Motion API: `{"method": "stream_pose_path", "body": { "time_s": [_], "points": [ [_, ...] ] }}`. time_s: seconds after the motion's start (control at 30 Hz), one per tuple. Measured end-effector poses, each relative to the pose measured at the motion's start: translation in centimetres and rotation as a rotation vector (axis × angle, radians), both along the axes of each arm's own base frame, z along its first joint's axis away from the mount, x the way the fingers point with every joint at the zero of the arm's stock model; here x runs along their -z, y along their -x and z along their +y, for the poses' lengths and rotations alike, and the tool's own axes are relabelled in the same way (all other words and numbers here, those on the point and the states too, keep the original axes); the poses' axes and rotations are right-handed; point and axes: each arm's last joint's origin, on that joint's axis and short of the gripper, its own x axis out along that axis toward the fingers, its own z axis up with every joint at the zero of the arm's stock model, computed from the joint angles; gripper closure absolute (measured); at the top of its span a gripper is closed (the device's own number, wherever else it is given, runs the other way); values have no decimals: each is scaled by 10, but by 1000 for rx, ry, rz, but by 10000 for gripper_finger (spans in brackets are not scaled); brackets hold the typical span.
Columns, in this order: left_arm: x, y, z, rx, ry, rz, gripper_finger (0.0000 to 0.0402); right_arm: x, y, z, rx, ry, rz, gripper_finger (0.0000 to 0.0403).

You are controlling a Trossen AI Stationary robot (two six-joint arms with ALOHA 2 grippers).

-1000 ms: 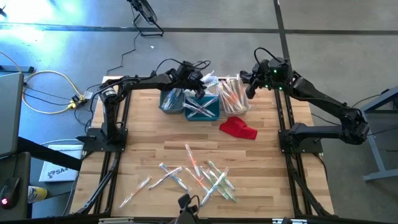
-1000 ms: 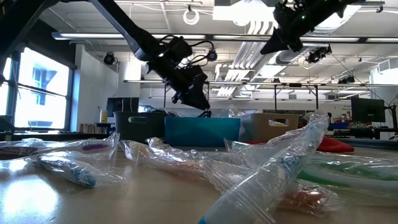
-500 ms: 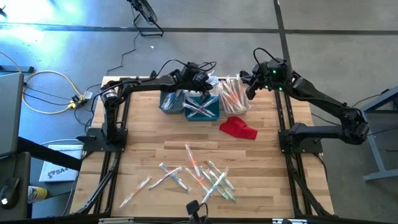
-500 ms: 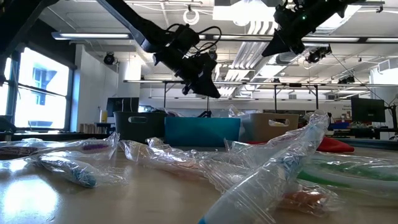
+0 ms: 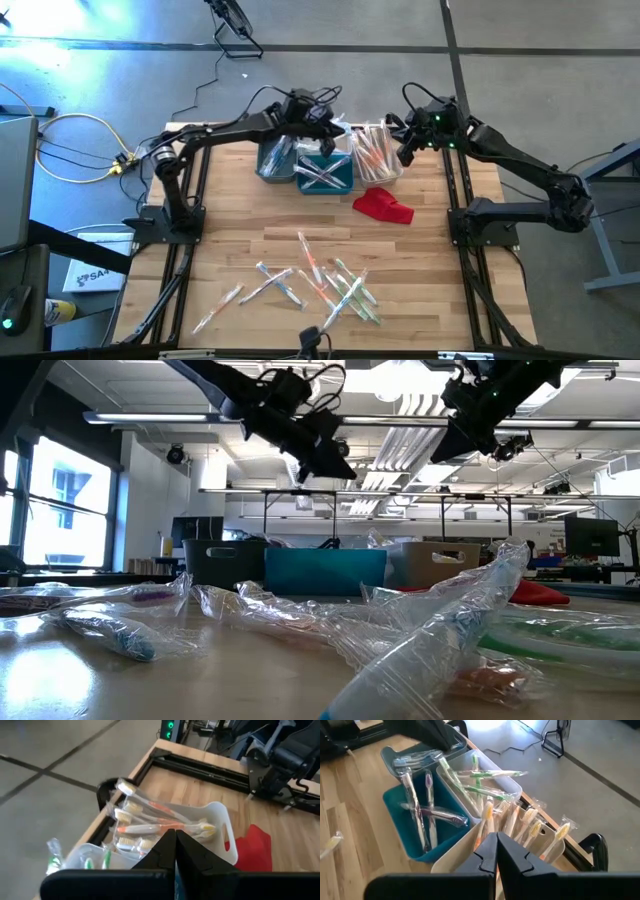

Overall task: Pick & Place Toothbrushes
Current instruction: Put the top right orange toothbrush into the white bin

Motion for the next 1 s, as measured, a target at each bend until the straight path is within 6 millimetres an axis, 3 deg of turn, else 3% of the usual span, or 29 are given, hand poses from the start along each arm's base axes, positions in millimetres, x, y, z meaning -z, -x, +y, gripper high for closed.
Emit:
{"method": "stream_pose_path", "body": {
  "time_s": [0.27, 0.43, 0.77, 1.0],
  "points": [
    [-26, 15, -13, 36, -28, -8, 392, 0, 0, 0, 0, -3, 3, 401],
    [-39, 21, -32, 82, -37, 9, 392, 0, 0, 0, 1, -7, 2, 401],
    [-39, 23, -63, 140, -27, 121, 392, 0, -2, 3, -31, -104, -65, 401],
    [-38, 7, -109, 190, -37, 139, 400, 0, -8, 11, -71, -125, -77, 401]
  ]
}}
